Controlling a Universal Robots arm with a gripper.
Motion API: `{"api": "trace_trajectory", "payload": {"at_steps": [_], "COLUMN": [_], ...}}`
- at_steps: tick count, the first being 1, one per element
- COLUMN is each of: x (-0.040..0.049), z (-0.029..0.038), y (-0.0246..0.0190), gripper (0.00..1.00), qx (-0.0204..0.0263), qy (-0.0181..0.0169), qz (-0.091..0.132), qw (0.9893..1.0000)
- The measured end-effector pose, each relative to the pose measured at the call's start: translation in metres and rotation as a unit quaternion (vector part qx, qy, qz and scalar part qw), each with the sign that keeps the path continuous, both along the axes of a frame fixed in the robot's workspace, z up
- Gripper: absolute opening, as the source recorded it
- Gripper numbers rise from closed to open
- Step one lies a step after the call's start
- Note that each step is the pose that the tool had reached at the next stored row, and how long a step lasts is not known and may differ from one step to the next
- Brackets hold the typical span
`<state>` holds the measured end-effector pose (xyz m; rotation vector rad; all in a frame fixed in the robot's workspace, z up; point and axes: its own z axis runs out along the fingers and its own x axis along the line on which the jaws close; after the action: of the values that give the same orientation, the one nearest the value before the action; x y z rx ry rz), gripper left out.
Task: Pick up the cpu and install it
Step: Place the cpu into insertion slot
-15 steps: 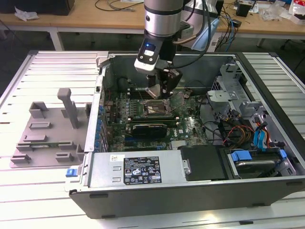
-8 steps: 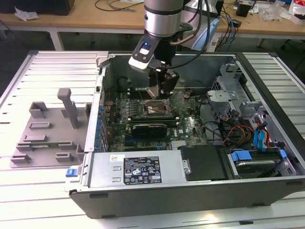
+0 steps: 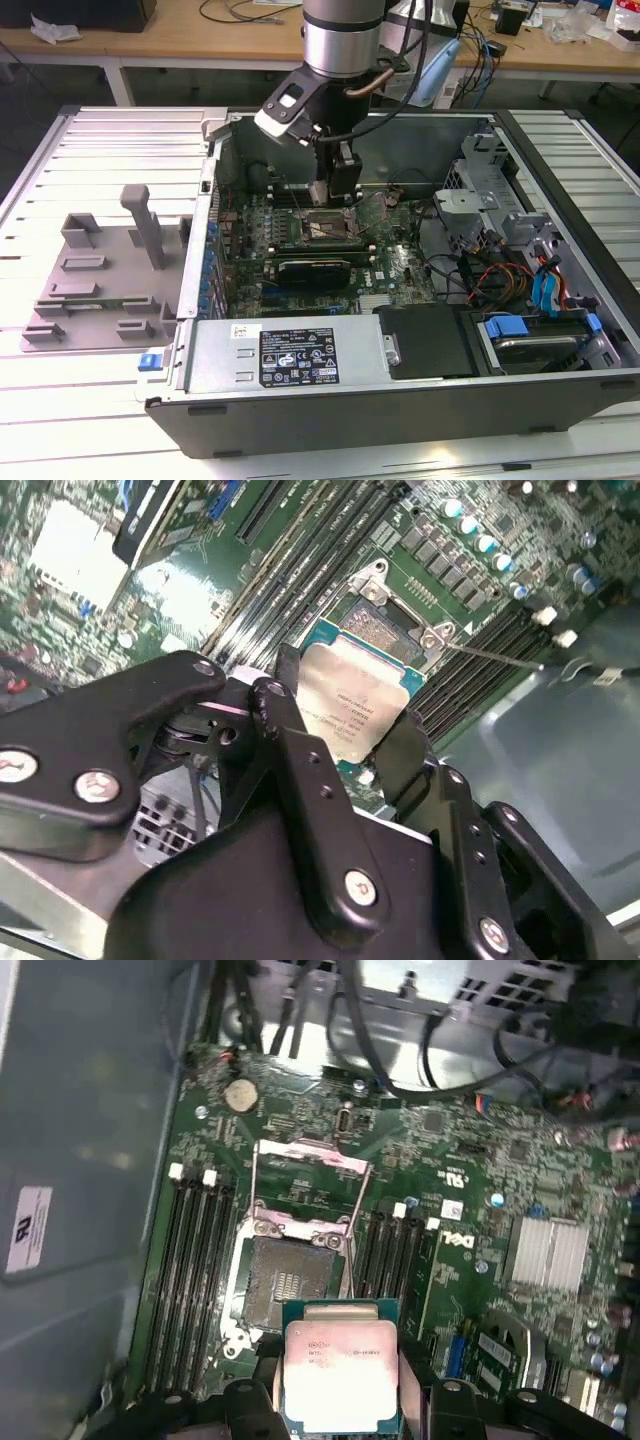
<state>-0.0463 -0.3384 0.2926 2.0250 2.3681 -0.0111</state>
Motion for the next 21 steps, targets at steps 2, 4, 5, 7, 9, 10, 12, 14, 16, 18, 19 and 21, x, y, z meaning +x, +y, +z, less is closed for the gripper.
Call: {"api": "trace_trajectory", "payload": {"at_steps": [2, 4, 5, 7, 9, 10, 12, 14, 16, 18, 19, 21], "x": [0.0, 0.0, 0.0, 0.0, 0.0, 0.0, 0.0, 0.0, 0.0, 0.0, 0.0, 0.0], "z": [-0.0002, -0.0002, -0.0003, -0.0003, -0.0004, -0.0004, -0.0011, -0.0019, -0.0022, -0.0026, -0.0027, -0.0032], "y": [0.0, 0.0, 0.0, 0.0, 0.0, 0.0, 0.0, 0.0, 0.0, 0.0, 0.0, 0.0], "gripper": [0.55, 0.55, 0.55, 0.55, 0.55, 0.55, 0.55, 0.55, 0.55, 0.55, 0.55, 0.55], "qx": [0.0001, 0.0, 0.0, 0.0, 0.0001, 0.0, 0.0007, 0.0011, 0.0011, 0.0011, 0.0011, 0.0011], "qy": [0.0, 0.0, 0.0, 0.0, 0.0, 0.0, 0.0, 0.0001, 0.0001, 0.0001, 0.0001, 0.0001], "qz": [-0.034, -0.052, -0.06, -0.074, -0.075, -0.075, -0.075, -0.074, -0.072, -0.068, -0.066, -0.061], "qw": [0.9994, 0.9987, 0.9982, 0.9972, 0.9972, 0.9972, 0.9972, 0.9972, 0.9974, 0.9977, 0.9978, 0.9981]}}
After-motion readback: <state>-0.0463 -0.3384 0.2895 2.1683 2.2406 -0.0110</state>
